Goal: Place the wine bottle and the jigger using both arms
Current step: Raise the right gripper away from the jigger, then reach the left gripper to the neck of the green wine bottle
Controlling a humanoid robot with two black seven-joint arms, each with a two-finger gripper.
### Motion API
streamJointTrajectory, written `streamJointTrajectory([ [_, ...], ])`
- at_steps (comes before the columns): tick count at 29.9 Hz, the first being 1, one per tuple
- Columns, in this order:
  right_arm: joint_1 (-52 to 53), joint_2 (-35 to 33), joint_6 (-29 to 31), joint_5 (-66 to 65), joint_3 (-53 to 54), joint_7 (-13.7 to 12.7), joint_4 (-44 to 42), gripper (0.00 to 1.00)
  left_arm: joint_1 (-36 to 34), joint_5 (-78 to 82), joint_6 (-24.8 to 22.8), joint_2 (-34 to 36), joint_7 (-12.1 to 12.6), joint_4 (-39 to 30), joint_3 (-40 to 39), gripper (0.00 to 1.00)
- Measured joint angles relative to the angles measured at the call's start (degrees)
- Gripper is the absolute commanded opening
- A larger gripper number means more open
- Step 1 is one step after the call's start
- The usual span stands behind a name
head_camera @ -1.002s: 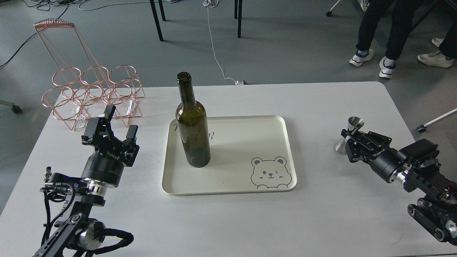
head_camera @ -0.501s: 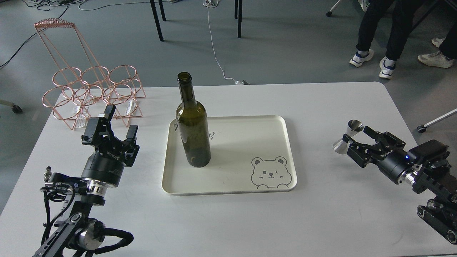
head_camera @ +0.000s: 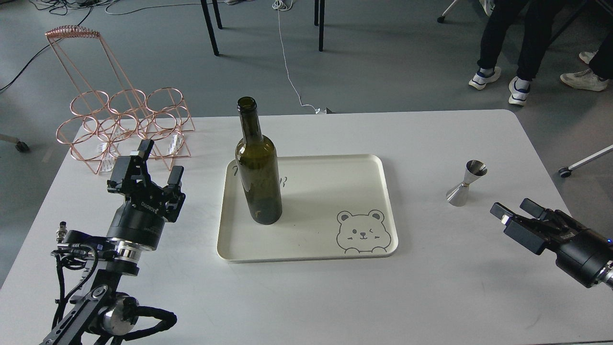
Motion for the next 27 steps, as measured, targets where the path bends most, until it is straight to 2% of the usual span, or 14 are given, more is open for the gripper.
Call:
streamJointTrajectory([
  [3, 2.24, 0.05, 0.00, 10.95, 0.49, 0.00, 6.35, 0.98, 0.03, 0.20, -0.07, 0.83, 0.00, -0.76, 0.02, 0.98],
  [6, 7.00, 3.22, 0.73, 23.73, 1.07, 0.00, 8.53, 0.98, 0.43, 0.65, -0.08, 2.46, 0.00, -2.41, 0.08, 0.98],
  [14, 16.19, 14.53, 13.10, 59.52, 3.58, 0.00, 5.20, 0.98, 3.14, 11.85, -0.01, 11.57, 0.00, -9.88, 0.67, 0.98],
  [20, 16.59, 23.25, 17.74, 65.98, 3.46, 0.00, -3.89, 0.99, 3.27, 35.46, 0.34, 21.56, -0.01, -15.48, 0.25, 0.98],
  [27, 15.99, 24.74, 17.98, 66.15, 2.77, 0.01, -5.56, 0.99, -3.43, 61.75, 3.15, 29.70, -0.01, -16.77, 0.07, 0.98],
])
